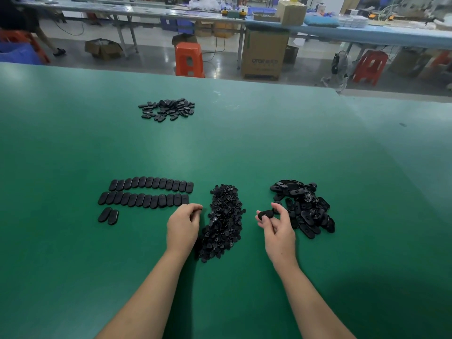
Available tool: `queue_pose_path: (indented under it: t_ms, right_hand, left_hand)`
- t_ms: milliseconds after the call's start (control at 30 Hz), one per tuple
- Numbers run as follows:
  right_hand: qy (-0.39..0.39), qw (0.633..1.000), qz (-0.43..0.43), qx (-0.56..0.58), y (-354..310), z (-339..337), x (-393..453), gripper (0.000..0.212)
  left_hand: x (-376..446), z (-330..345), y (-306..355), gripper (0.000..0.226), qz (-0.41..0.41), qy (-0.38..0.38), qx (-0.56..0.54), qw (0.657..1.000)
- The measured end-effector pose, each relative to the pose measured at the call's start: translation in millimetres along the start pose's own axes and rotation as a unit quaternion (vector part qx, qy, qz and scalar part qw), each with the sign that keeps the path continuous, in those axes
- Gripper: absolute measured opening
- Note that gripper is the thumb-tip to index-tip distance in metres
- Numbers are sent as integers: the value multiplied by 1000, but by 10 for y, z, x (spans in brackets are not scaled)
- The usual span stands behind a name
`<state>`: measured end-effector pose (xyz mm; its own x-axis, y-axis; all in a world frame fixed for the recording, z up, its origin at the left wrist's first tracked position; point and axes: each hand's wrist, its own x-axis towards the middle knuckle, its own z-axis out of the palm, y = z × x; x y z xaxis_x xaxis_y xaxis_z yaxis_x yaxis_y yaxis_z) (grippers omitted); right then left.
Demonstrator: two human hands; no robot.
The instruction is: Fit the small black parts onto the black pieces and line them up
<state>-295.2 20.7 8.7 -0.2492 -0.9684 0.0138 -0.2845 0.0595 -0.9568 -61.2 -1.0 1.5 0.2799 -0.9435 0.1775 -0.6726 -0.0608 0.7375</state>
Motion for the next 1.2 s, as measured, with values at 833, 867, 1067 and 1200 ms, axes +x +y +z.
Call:
queue_pose_path:
  t_ms: [833, 867, 1067, 1200]
  right_hand:
    - [-22, 1000, 20, -5, 9, 1, 73, 24]
    - [-24, 1000, 18, -7, 3, 3, 71, 24]
    - [-33, 999, 12, -3, 7, -15, 48, 24]
    - [-28, 999, 14, 8, 9, -19, 52, 23]
  left_hand:
    - [-327, 515, 1245, 11, -66, -147, -134, 978]
    - [-327, 521, 1255, 12, -71, -143, -134, 978]
    - [-281, 526, 1315, 13, -90, -150, -133, 976]
    - [-237, 535, 1323, 7, -95, -151, -115, 977]
